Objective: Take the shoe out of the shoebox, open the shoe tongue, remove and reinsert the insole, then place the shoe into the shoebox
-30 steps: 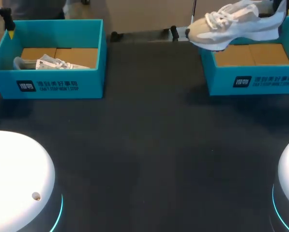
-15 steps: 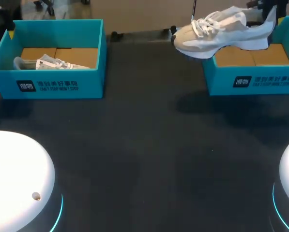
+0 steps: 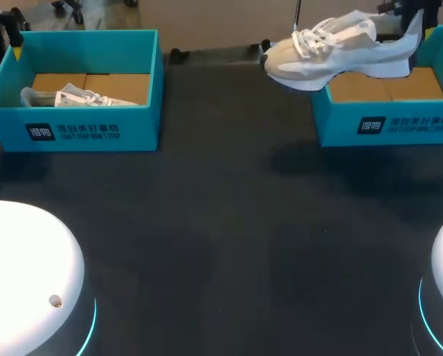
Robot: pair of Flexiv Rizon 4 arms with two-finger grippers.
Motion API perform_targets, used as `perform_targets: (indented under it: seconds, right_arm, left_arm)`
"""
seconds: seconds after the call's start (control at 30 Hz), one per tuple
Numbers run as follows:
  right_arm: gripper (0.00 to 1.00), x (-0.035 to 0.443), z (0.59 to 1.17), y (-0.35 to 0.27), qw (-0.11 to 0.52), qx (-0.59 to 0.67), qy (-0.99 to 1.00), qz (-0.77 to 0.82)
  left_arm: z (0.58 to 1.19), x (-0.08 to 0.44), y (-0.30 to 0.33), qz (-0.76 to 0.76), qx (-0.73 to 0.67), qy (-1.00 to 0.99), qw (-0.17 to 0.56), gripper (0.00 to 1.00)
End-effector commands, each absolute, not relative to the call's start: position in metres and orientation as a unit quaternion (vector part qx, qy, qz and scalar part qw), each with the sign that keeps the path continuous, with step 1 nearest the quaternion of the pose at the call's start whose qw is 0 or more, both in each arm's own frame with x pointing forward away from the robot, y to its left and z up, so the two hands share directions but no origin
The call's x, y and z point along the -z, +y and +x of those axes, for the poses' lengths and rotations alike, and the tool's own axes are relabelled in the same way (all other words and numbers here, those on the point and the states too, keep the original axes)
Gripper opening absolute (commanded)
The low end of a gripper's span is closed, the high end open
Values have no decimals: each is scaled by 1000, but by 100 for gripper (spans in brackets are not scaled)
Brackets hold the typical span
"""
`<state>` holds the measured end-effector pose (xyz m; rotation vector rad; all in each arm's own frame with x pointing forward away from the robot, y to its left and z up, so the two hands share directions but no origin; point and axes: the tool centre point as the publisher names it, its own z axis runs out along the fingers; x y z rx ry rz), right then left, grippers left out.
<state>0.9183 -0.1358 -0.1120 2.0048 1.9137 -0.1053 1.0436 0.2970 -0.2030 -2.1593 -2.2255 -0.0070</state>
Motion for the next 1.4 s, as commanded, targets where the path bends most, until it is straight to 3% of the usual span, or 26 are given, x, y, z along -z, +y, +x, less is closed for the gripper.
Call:
perform_targets:
  seconds: [0.03,1.0,1.4]
  right_arm:
    - [0,110,887,-120,195,36,667,718]
    - [0,118,728,31,189,94,659,722]
    - [0,119,725,33,188,95,659,722]
  left_arm:
    - [1042,203,297,-696,4,-717,20,100]
    - [1042,203,297,-696,4,-717,20,100]
    - [1042,203,297,-696,4,-717,20,100]
